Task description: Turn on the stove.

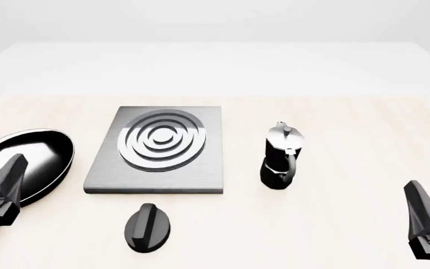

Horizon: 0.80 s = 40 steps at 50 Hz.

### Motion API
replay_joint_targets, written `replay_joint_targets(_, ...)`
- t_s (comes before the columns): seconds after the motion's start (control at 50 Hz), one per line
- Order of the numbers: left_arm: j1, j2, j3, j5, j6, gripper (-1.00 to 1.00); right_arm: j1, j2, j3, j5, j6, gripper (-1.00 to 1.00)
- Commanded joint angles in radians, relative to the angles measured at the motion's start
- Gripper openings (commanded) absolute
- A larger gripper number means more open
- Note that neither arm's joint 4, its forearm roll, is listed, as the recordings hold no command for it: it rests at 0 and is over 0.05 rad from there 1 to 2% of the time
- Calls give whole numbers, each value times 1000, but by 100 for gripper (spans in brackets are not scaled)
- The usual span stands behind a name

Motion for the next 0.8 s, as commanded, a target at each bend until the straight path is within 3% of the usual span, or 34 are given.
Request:
replay_joint_targets(0.02, -80, 230, -115, 6, 26, 100, 3, 0, 0, -1, -10, 100)
replay_joint_targets(0.06, -88, 236, -126, 16, 17, 100, 3, 0, 0, 0, -10, 100)
replay_joint_targets(0.14, -100, 320, -194, 60, -89, 100, 2, 0, 1, -3, -15, 100)
replay_joint_targets(0.34, -145, 407, -243, 107, -81, 100, 1, -1, -1, -4, -17, 100)
replay_joint_targets(0.66, -233, 525, -271, 78, -76, 100, 2, -1, -2, -10, -26, 100)
replay_joint_targets(0.8, -283, 589, -261, 58, -107, 100, 2, -1, -3, -11, -29, 100)
